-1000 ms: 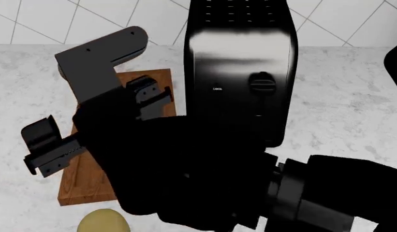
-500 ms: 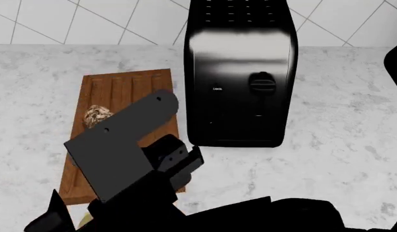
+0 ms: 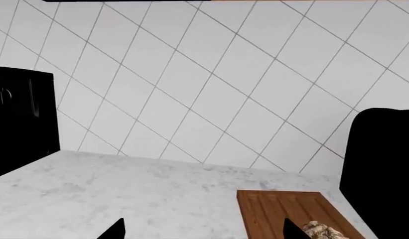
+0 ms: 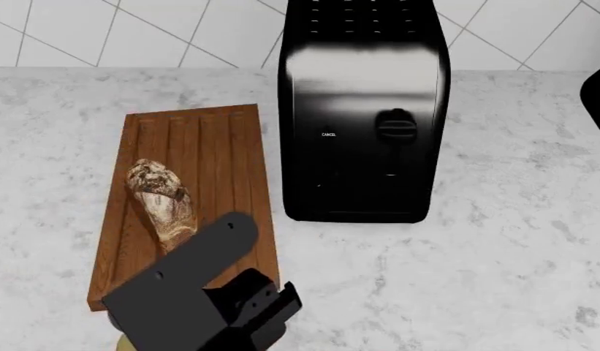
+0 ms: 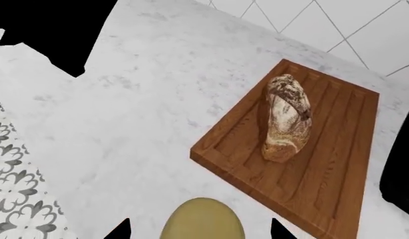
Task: Place the bread and cheese on the cutting board.
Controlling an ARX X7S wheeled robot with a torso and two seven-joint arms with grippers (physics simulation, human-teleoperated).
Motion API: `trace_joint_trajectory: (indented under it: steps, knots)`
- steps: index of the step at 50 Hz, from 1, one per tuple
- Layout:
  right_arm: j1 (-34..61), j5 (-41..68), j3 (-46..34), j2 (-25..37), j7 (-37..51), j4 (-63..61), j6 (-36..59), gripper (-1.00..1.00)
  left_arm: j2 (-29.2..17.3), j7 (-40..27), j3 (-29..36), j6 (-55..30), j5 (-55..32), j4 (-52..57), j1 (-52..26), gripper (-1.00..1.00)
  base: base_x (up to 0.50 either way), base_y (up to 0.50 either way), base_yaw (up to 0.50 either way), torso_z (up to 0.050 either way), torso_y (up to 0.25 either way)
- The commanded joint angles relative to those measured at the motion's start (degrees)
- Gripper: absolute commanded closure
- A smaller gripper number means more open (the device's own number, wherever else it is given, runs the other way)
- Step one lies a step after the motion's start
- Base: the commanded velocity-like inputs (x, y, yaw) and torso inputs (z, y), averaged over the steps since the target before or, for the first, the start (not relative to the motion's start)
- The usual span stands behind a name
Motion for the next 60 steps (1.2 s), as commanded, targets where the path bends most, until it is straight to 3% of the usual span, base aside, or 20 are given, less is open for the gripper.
trace_joint_trajectory:
  steps: [1, 60]
  knots:
    - [-2.57, -2.21, -1.42, -0.63, -1.61, 2.86, -0.08, -1.0, -0.45, -0.62, -0.39, -0.26, -1.02, 0.12, -0.1, -1.0, 0.0, 0.0, 0.0, 0.0, 0.0]
    - [-9.2, -7.78, -5.86, -4.03, -11.18, 15.37, 0.65, -1.0, -1.97, -1.44, 0.22, 2.48, -1.28, -0.73, 1.36, -1.0, 0.0, 0.0, 0.0, 0.0, 0.0]
